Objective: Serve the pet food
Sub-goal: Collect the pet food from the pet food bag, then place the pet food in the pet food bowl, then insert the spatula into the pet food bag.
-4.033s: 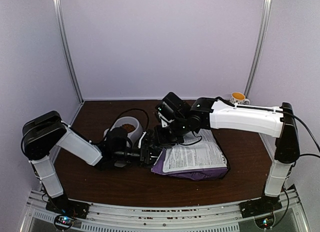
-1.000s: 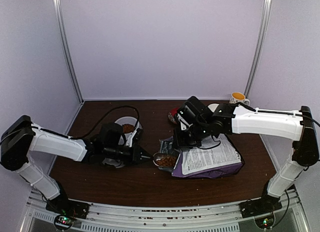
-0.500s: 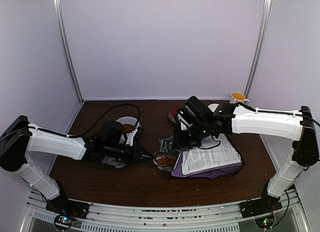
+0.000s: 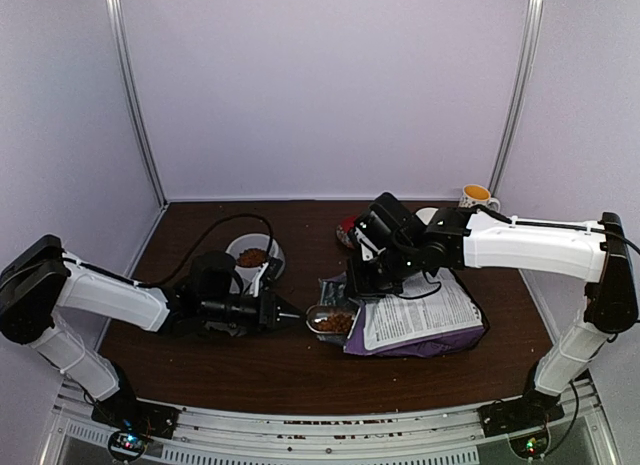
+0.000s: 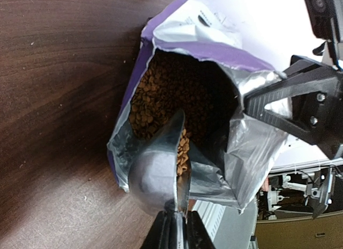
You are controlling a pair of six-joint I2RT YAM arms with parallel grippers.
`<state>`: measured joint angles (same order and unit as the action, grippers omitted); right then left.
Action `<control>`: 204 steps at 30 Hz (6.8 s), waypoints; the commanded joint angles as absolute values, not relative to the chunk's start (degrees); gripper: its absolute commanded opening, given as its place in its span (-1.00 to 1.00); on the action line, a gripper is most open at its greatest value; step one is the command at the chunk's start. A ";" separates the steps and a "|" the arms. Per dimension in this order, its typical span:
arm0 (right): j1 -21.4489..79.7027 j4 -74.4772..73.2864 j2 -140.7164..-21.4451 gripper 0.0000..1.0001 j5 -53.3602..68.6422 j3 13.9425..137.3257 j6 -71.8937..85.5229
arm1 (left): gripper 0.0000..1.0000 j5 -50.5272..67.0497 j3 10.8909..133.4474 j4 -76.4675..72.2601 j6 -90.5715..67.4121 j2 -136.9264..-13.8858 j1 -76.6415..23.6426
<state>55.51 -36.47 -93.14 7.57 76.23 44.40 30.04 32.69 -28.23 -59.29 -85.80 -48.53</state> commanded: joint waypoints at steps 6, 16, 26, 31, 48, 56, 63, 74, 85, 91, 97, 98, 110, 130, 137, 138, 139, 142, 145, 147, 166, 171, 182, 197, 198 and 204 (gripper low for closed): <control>54.69 -37.24 -91.66 -1.00 5.80 76.07 45.45 | -1.00 34.50 29.68 -42.48 -64.66 -84.17 -46.19; 54.68 -37.27 -91.40 -1.00 5.68 76.19 45.53 | -1.00 37.47 27.00 -42.29 -64.39 -80.57 -43.07; 54.70 -37.61 -91.92 -1.00 5.63 77.21 45.44 | -1.00 39.40 26.57 -36.71 -61.12 -76.28 -40.51; 54.74 -37.71 -91.94 -1.00 5.58 77.34 45.52 | -1.00 39.81 26.73 -33.26 -59.65 -74.06 -39.75; 54.68 -37.12 -92.42 -1.00 5.71 76.74 45.73 | -1.00 43.41 23.22 -25.01 -56.96 -63.07 -30.79; 54.72 -36.83 -92.88 -1.00 6.03 76.82 45.62 | -1.00 47.78 21.45 -20.17 -55.55 -57.15 -22.34; 54.74 -36.83 -93.08 -1.00 6.13 76.82 45.63 | -1.00 52.23 18.61 -19.04 -55.77 -53.70 -14.10; 54.76 -36.97 -93.43 -1.00 6.24 77.08 45.62 | -1.00 55.31 16.59 -15.37 -55.34 -50.80 -3.54; 54.74 -37.35 -93.61 -1.00 6.22 77.34 45.43 | -1.00 54.71 14.29 -10.04 -54.83 -47.52 3.04; 54.72 -37.44 -93.54 -1.00 6.24 77.43 45.27 | -1.00 54.30 14.30 -7.99 -54.21 -46.79 5.48; 54.68 -37.46 -93.34 -1.00 6.09 77.19 45.22 | -1.00 52.72 15.77 -2.70 -50.73 -46.95 5.58; 54.71 -37.44 -93.35 -1.00 6.07 77.12 45.18 | -1.00 52.25 15.81 -1.96 -50.24 -46.94 5.62; 54.62 -36.73 -93.57 -1.00 6.56 77.14 44.88 | -1.00 47.04 18.90 5.28 -45.79 -45.38 4.96; 54.51 -35.77 -93.83 -1.00 6.82 76.27 44.85 | -1.00 33.95 24.02 16.35 -39.86 -44.52 -2.58; 54.54 -35.26 -93.60 -1.00 6.77 75.42 44.92 | -1.00 30.62 25.75 19.55 -38.34 -43.93 -4.07; 54.45 -35.19 -93.68 -1.00 6.77 75.37 44.98 | -1.00 30.22 25.97 19.93 -38.14 -43.81 -4.19; 54.52 -35.12 -93.58 -1.00 6.72 75.33 44.96 | -1.00 29.96 26.15 20.15 -37.98 -43.77 -4.34; 54.46 -35.07 -93.48 -1.00 6.44 75.00 44.92 | -1.00 29.16 26.46 20.65 -37.63 -43.75 -4.86; 54.44 -34.82 -93.42 -1.00 6.42 74.63 44.96 | -1.00 28.10 27.08 21.61 -37.10 -43.81 -5.44; 54.40 -34.70 -93.38 -1.00 6.52 74.53 44.97 | -1.00 27.79 27.39 22.05 -36.99 -43.68 -5.61; 54.32 -31.80 -91.65 -1.00 5.85 70.12 45.95 | -1.00 21.56 32.06 27.47 -34.84 -43.99 -10.08; 54.32 -31.20 -92.34 -1.00 6.37 70.38 45.65 | -1.00 16.46 33.63 30.21 -34.13 -44.13 -13.19; 54.34 -30.12 -91.70 -1.00 6.69 69.43 45.17 | -1.00 5.78 36.95 35.41 -32.96 -45.23 -19.86; 54.33 -28.72 -87.68 -1.00 6.14 65.08 45.36 | -1.00 -3.33 41.95 38.88 -31.24 -48.52 -25.57; 54.36 -28.48 -87.35 -1.00 6.07 64.74 45.43 | -1.00 -3.42 42.40 39.27 -31.02 -48.53 -25.62; 54.32 -27.23 -86.27 -1.00 6.08 63.22 45.62 | -1.00 0.58 44.73 40.03 -29.47 -48.09 -26.20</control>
<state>55.33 -26.35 -87.99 8.32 64.82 45.21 -1.67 41.93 40.82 -31.53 -48.60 -25.54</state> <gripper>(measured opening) 0.020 0.122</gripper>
